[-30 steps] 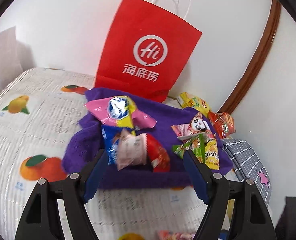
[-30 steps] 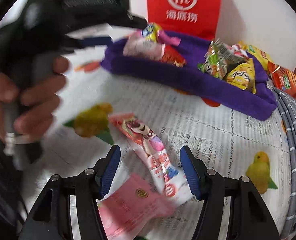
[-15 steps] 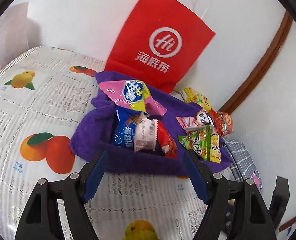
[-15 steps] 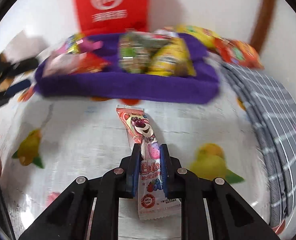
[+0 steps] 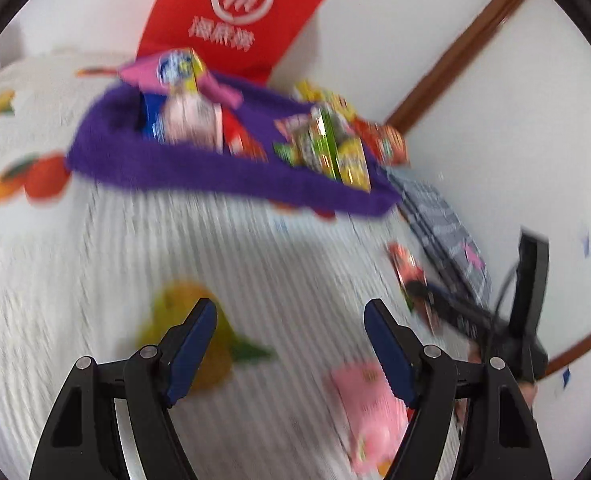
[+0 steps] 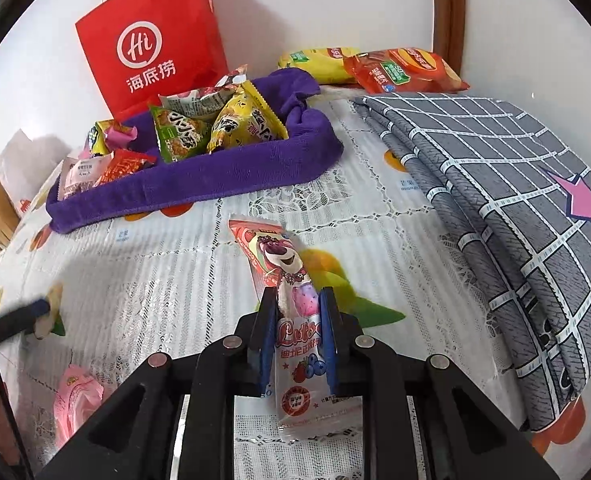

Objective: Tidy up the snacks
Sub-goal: 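Grasp the Lotso strawberry stick with the right tool while the left tool reaches the pink peach packet, then grasp and lift the pink peach candy packet from the sheet with the left tool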

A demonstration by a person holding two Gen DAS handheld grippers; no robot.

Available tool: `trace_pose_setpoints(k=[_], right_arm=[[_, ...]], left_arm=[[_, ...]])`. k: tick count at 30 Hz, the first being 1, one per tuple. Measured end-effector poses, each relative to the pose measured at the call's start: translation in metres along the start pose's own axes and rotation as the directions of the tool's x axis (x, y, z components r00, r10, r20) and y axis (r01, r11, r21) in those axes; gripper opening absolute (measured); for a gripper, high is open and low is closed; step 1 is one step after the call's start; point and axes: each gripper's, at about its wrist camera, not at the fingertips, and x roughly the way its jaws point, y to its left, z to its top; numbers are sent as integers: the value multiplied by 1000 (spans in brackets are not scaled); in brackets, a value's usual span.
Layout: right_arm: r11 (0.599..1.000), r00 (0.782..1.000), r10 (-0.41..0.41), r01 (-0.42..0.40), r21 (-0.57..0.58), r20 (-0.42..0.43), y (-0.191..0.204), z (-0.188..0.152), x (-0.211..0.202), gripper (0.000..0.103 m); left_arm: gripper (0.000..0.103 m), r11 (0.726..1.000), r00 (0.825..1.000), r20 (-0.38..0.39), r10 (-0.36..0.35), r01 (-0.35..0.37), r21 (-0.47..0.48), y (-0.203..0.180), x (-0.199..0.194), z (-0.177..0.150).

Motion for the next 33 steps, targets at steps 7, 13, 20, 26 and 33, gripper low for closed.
trace_pose_setpoints(k=[7, 13, 20, 26, 33], right_arm=[[1000, 1000, -3, 3, -7, -2, 2, 1, 1, 21], [1000, 1000, 30, -30, 0, -1, -4, -1, 0, 21], [998, 998, 57, -57, 12, 2, -11, -6, -5, 21], [994, 995, 98, -99, 51, 7, -20, -9, -8, 20], [992, 993, 115, -116, 55, 11, -22, -10, -9, 20]], left_arm=[[75, 999, 999, -43, -31, 30, -26, -12, -15, -34], [75, 999, 995, -93, -25, 27, 20, -34, -13, -48], [75, 999, 991, -131, 0, 6, 47, -56, -1, -51], [73, 961, 974, -102, 203, -179, 211, -85, 13, -58], [51, 865, 914, -6, 406, -382, 326, -95, 25, -61]])
